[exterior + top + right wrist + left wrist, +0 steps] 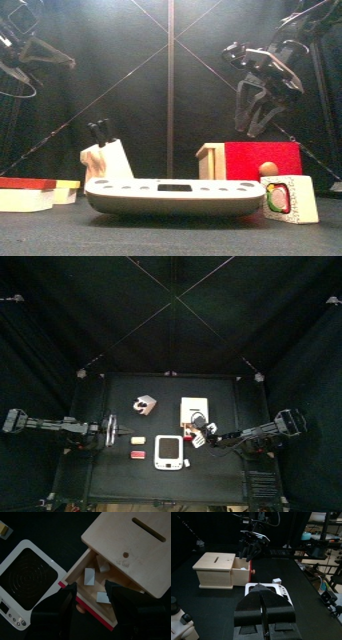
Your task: Grab sushi piece off table
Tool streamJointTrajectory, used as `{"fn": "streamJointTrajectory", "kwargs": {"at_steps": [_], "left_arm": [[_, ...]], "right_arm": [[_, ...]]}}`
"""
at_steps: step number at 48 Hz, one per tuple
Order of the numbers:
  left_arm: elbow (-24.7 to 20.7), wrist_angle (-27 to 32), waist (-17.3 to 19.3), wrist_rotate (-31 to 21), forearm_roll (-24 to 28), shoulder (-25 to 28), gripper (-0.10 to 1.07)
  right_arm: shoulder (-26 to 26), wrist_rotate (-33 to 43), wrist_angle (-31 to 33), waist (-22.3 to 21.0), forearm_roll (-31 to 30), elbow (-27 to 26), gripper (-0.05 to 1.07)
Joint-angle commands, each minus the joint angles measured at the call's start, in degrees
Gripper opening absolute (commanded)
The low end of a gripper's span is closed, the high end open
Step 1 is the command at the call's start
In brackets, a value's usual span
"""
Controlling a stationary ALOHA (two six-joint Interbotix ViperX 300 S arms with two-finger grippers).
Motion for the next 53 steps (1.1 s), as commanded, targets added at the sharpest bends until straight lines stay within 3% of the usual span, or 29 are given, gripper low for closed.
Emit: {"fn": "streamJointTrajectory", "kwargs": {"at_steps": [1,15,41,47,53], "left_arm": [[-0.6,-0.5,-0.1,-0.1,-0.1,0.3,-0.03],[-0.4,-0.6,-0.1,-0.1,-0.1,0.3,-0.03],[-0.3,-0.2,-3.8,0.0,-0.1,0.3,-0.03],[-0.3,-0.1,-4.7,0.1,-0.2,0.3,-0.03],[-0.4,-0.1,-5.1,0.2,-0.1,0.3,-0.03]], "right_arm": [[-0.5,0.1,0.0,0.2,0.2,-1.7,0.84],[2.8,0.4,1.2,3.8,4.7,-5.4,0.84],[20.7,0.4,17.3,14.1,15.0,-25.0,0.84],[23.1,1.1,20.4,15.6,15.6,-27.9,0.84],[24.1,6.9,22.8,17.0,15.6,-28.3,0.84]]}}
